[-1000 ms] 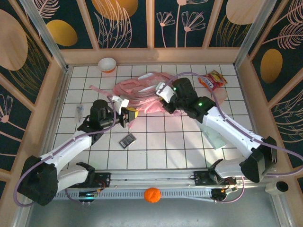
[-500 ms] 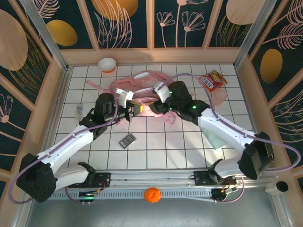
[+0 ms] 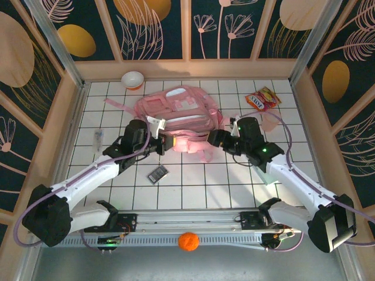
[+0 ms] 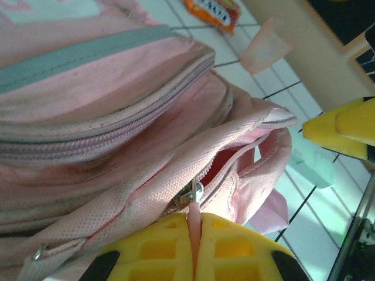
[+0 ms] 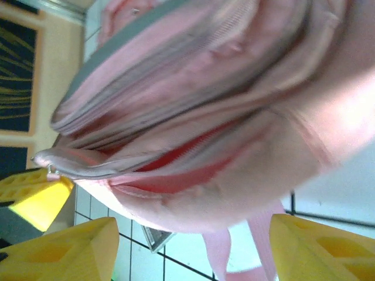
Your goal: Pack the student bag
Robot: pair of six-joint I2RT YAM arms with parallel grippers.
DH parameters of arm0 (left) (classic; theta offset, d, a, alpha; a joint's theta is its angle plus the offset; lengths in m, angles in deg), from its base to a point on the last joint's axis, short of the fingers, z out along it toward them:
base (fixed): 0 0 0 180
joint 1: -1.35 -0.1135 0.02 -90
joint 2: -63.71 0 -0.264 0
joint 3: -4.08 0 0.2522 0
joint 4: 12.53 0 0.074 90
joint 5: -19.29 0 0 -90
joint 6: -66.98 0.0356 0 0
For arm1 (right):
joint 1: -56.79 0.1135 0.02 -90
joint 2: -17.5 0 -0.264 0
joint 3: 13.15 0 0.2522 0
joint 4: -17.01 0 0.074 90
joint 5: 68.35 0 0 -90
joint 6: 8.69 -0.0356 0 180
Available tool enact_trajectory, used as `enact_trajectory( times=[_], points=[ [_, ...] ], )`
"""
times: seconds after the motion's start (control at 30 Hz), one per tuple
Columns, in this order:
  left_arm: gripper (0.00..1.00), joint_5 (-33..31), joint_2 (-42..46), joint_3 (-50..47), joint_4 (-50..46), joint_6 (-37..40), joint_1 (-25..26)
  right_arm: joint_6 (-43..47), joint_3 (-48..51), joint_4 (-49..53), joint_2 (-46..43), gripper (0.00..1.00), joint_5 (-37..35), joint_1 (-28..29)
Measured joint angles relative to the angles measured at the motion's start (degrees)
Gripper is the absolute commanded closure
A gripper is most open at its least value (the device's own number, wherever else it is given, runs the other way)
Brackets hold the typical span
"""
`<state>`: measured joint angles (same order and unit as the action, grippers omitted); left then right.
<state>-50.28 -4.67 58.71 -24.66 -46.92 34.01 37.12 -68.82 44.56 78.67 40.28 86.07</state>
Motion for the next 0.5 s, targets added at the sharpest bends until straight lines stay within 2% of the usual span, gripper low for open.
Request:
enact_trajectory(
  times=[0.13, 0.27, 0.5],
  points=[
    [1.0, -2.6, 0.0, -3.1, -0.3, -0.2, 0.0, -9.8, 7.1, -2.2, 0.2, 0.33, 0.9, -1.0],
    [1.0, -3.4, -0.6, -6.1, -0.2, -0.4, 0.0, -15.8, 10.4, -5.5, 2.7, 0.41, 0.9, -0.7],
    [1.0, -4.0, -5.1, -6.9, 0.1, -0.3, 1.8, -19.5, 10.5, -14.0, 8.7, 0.57, 1.0, -0.5]
  ],
)
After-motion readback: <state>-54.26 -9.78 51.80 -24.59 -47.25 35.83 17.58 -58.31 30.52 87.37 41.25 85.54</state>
